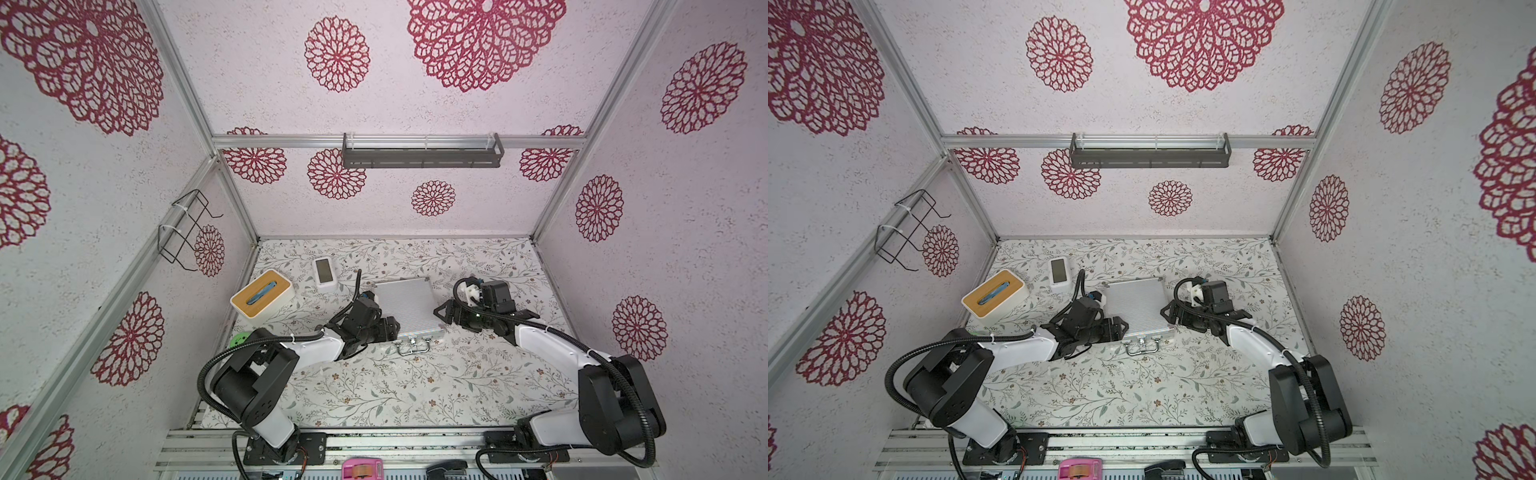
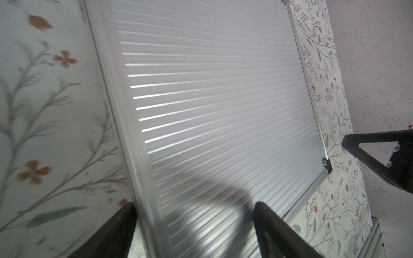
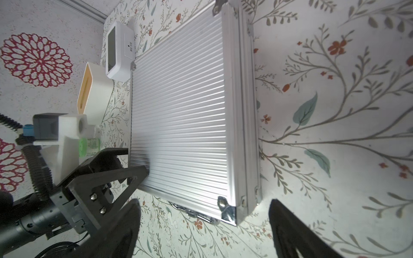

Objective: Close the poker set cases
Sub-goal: Move the poker set case to the center of the board, then adjust the poker set case at the center of the board.

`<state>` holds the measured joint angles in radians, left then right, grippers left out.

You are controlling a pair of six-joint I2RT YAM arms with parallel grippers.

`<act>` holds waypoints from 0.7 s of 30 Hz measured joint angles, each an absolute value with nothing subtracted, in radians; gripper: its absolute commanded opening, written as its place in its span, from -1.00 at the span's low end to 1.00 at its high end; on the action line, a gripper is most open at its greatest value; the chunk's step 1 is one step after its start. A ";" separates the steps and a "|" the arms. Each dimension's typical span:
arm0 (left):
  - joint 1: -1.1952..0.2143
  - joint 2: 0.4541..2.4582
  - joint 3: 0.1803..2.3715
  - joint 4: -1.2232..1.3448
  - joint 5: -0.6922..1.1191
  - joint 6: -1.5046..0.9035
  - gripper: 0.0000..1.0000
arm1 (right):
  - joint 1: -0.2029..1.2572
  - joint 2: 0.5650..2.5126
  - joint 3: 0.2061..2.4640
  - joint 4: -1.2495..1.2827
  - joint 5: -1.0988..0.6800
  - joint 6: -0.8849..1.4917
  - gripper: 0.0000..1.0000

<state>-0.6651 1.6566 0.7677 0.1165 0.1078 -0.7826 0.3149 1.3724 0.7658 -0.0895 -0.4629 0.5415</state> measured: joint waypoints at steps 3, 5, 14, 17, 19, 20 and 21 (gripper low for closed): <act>-0.686 1.660 0.788 0.092 0.093 -0.793 0.72 | 0.312 1.350 0.759 -0.119 -0.438 0.539 0.72; -0.692 1.620 0.798 0.011 0.046 -0.786 0.75 | 0.310 1.325 0.748 -0.138 -0.418 0.540 0.68; -0.544 1.592 1.253 -0.314 -0.033 -0.543 0.79 | 0.315 1.238 0.616 -0.065 -0.393 0.633 0.57; -0.482 1.729 1.441 -0.378 -0.009 -0.459 0.79 | 0.326 1.238 0.593 -0.028 -0.393 0.672 0.56; -0.456 1.824 1.531 -0.412 0.007 -0.405 0.79 | 0.334 1.239 0.582 -0.005 -0.393 0.693 0.55; -0.446 1.877 1.576 -0.437 0.024 -0.377 0.78 | 0.339 1.239 0.577 0.006 -0.393 0.701 0.55; -0.439 1.921 1.612 -0.463 0.042 -0.357 0.78 | 0.343 1.240 0.572 0.015 -0.392 0.710 0.55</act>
<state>-0.4385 1.9205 1.6115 -0.4629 0.0422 -0.3573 0.3431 1.2396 0.5724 0.0154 -0.3923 0.7105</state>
